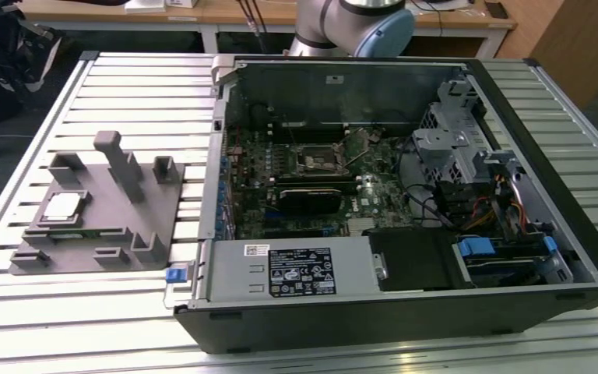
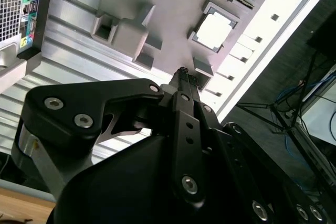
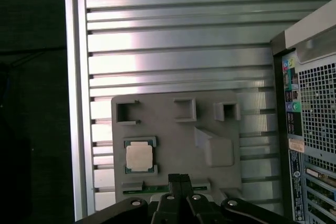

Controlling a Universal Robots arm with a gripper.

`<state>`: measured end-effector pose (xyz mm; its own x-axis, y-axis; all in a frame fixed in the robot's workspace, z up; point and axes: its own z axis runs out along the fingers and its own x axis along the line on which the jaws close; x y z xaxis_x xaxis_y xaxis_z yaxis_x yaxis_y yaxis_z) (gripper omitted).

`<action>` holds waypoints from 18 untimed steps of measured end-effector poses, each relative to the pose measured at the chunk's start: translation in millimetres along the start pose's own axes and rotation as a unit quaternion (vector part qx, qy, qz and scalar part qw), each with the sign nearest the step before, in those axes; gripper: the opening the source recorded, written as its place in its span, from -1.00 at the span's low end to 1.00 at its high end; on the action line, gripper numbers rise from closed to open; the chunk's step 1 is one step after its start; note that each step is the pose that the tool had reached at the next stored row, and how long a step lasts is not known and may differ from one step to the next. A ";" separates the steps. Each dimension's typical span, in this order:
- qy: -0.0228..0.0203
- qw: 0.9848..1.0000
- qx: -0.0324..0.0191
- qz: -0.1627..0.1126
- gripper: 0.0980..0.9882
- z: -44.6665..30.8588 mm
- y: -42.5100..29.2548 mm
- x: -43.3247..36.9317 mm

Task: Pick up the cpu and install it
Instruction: 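Reach for the cpu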

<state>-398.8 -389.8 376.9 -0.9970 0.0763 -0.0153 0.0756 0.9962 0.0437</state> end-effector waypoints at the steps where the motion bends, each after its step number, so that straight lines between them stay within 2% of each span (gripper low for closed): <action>1: 0.000 1.000 0.000 0.000 -0.98 0.0 -0.1 1.4; 18: 0.001 1.000 0.000 0.000 -0.98 0.9 -0.8 25.2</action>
<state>-424.0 -388.6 375.5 -0.9970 0.0763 -0.0142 0.0756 0.9962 0.0435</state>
